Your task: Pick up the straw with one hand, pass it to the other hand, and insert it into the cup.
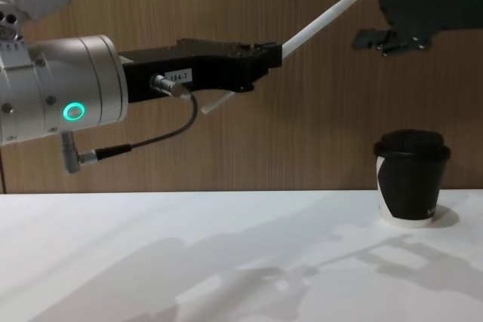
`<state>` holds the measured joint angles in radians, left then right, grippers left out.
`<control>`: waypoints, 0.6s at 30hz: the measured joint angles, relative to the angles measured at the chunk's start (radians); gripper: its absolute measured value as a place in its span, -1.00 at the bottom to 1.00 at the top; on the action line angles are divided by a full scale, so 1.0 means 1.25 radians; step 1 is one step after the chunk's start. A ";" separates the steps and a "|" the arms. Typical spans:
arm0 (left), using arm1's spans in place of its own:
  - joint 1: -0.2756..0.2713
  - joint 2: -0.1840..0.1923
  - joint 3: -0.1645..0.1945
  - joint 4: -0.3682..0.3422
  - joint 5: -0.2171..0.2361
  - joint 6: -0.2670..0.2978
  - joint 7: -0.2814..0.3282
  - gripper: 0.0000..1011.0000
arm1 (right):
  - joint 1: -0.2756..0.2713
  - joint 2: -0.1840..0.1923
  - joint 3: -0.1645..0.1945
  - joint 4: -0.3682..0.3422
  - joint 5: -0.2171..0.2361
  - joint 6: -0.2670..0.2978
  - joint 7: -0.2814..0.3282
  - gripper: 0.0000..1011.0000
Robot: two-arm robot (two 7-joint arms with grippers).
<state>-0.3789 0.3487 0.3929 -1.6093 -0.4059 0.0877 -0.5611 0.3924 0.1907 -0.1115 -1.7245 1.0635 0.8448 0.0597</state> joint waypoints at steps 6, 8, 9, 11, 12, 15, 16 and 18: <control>0.000 0.000 0.000 0.000 0.000 0.000 0.000 -0.97 | 0.015 0.002 -0.011 0.024 -0.006 -0.015 0.009 0.98; 0.000 0.000 0.000 0.000 0.000 0.000 0.000 -0.98 | 0.020 0.002 -0.014 0.032 -0.008 -0.020 0.012 0.98; 0.000 0.000 0.000 0.000 0.000 0.000 0.000 -0.97 | 0.022 0.002 -0.015 0.034 -0.008 -0.022 0.012 0.98; 0.000 0.000 0.000 0.000 0.000 0.000 0.000 -0.97 | 0.026 0.002 -0.019 0.042 -0.010 -0.028 0.014 0.98; 0.000 0.000 0.000 0.000 0.000 0.000 0.000 -0.98 | 0.027 0.002 -0.019 0.044 -0.011 -0.029 0.015 0.98; 0.000 0.000 0.000 0.000 0.000 0.000 0.000 -0.98 | 0.032 0.002 -0.023 0.053 -0.013 -0.037 0.016 0.98; 0.000 0.000 0.000 0.000 0.000 0.000 0.000 -0.98 | 0.033 0.002 -0.023 0.055 -0.013 -0.038 0.016 0.98; 0.000 0.000 0.000 0.000 0.000 0.000 0.000 -0.97 | 0.036 0.002 -0.025 0.060 -0.014 -0.042 0.017 0.91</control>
<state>-0.3789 0.3487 0.3928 -1.6093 -0.4059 0.0876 -0.5611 0.4373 0.1935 -0.1428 -1.6498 1.0456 0.7919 0.0804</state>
